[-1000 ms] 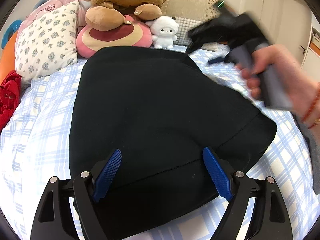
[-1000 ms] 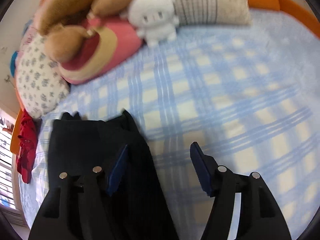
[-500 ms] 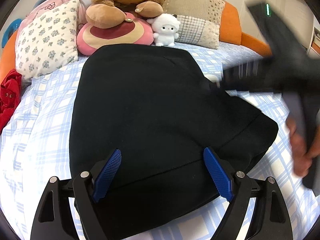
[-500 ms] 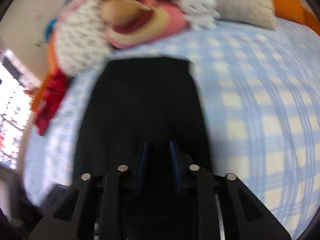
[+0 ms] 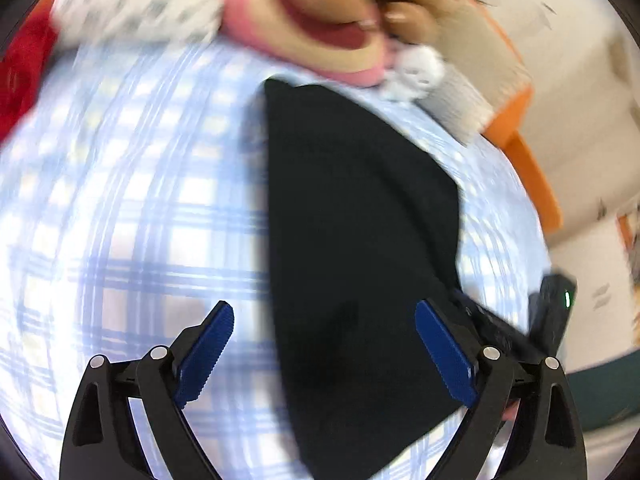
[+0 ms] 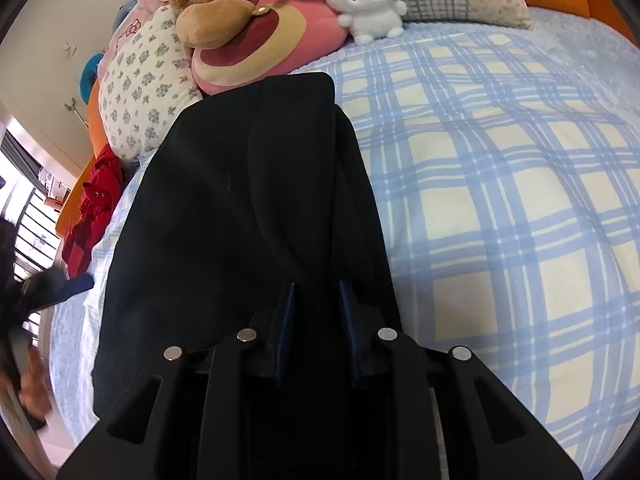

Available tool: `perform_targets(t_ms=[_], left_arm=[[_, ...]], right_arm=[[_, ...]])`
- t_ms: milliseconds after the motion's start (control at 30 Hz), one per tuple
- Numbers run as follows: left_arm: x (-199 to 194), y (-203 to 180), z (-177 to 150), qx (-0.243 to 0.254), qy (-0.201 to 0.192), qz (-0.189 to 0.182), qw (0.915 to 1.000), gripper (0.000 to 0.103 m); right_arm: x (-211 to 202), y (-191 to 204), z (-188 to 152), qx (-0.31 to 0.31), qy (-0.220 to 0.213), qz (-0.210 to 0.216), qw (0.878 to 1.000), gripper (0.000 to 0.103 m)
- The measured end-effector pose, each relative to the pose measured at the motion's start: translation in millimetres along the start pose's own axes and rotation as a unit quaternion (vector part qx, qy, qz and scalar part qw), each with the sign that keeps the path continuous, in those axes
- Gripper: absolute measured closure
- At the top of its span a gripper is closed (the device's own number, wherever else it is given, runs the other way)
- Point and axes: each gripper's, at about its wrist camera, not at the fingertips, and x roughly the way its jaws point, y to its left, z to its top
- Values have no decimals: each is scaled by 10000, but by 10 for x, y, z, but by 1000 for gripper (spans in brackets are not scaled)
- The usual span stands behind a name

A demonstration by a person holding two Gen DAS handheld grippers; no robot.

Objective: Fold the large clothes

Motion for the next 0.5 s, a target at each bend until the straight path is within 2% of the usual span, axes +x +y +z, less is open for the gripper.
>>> perform_targets(t_ms=[67, 167, 233, 300, 433, 467, 500], left_arm=[[135, 127, 52, -88, 228, -265, 9993, 10], [344, 94, 68, 66, 506, -615, 9968, 10], [494, 38, 58, 113, 684, -705, 9951, 9], [605, -24, 73, 224, 625, -656, 9956, 3], [687, -151, 98, 401, 387, -665, 9962, 3], [703, -180, 76, 494, 336, -562, 9966, 3], [697, -208, 60, 613, 299, -469, 9966, 4]], right_arm=[[-6, 8, -27, 34, -21, 33, 10000, 81], [-12, -9, -24, 56, -15, 97, 9999, 81], [-18, -17, -27, 40, -9, 115, 9999, 81], [-15, -25, -23, 48, 7, 147, 9999, 81], [-12, -16, 0, 44, 68, 175, 9998, 80], [-15, -22, 21, 63, 113, 237, 9996, 78], [-25, -28, 48, 68, 175, 305, 9994, 71]])
